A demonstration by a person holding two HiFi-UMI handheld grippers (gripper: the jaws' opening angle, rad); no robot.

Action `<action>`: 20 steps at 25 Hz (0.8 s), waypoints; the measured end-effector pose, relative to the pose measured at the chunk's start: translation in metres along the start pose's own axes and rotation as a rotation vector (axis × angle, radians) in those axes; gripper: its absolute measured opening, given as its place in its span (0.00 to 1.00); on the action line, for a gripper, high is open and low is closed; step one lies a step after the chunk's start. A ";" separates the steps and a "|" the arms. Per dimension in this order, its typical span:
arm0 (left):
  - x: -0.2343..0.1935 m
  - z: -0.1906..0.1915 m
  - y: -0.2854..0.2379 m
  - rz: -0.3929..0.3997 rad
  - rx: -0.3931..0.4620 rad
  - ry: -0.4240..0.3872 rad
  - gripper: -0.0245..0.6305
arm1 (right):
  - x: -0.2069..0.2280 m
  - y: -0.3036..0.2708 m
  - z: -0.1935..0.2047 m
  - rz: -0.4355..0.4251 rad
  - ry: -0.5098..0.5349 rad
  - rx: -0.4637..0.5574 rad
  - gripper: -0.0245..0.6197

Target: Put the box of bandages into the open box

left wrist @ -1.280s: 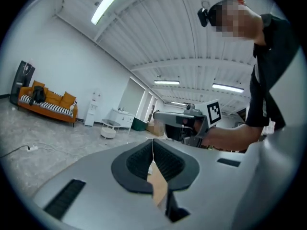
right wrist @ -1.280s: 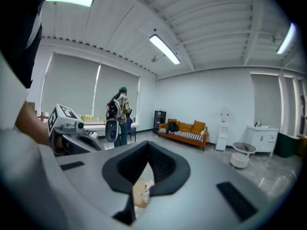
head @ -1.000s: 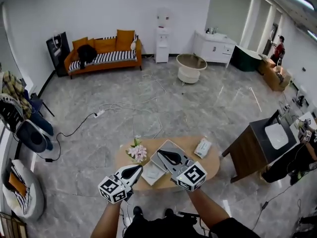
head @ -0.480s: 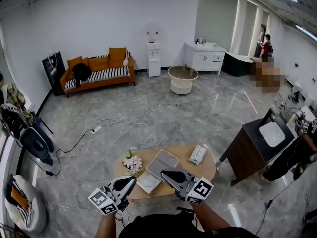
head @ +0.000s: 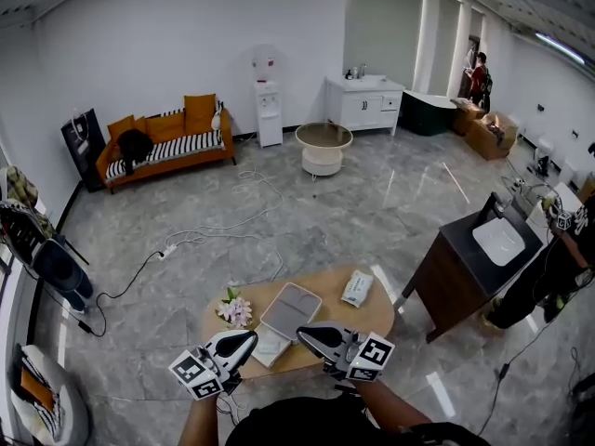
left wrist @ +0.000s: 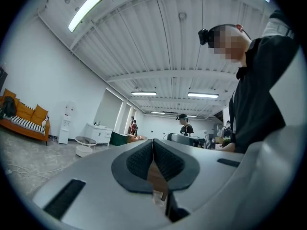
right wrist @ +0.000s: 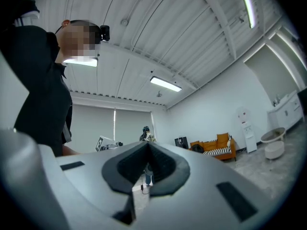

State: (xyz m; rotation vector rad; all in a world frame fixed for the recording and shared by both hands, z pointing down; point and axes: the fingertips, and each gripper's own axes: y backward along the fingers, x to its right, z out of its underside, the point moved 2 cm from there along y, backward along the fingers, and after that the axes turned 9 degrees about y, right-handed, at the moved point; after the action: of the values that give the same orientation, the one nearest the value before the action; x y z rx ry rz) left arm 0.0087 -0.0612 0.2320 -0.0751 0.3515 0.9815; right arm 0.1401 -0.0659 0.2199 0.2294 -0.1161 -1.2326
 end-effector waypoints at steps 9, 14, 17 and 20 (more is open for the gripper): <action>0.035 0.016 -0.032 -0.008 -0.021 -0.006 0.07 | 0.004 0.044 -0.011 -0.032 -0.015 -0.018 0.05; 0.050 0.030 -0.029 -0.052 -0.022 0.024 0.07 | -0.009 0.051 -0.010 -0.095 -0.016 -0.029 0.05; 0.063 0.034 -0.039 -0.049 -0.032 0.031 0.07 | -0.010 0.059 -0.006 -0.109 -0.026 -0.050 0.05; 0.073 0.035 -0.047 -0.043 -0.057 0.000 0.07 | -0.009 0.063 -0.003 -0.116 -0.035 -0.052 0.05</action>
State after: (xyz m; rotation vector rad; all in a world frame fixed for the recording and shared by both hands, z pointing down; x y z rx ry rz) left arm 0.0934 -0.0215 0.2372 -0.1334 0.3206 0.9490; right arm 0.1960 -0.0376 0.2324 0.1715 -0.1019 -1.3532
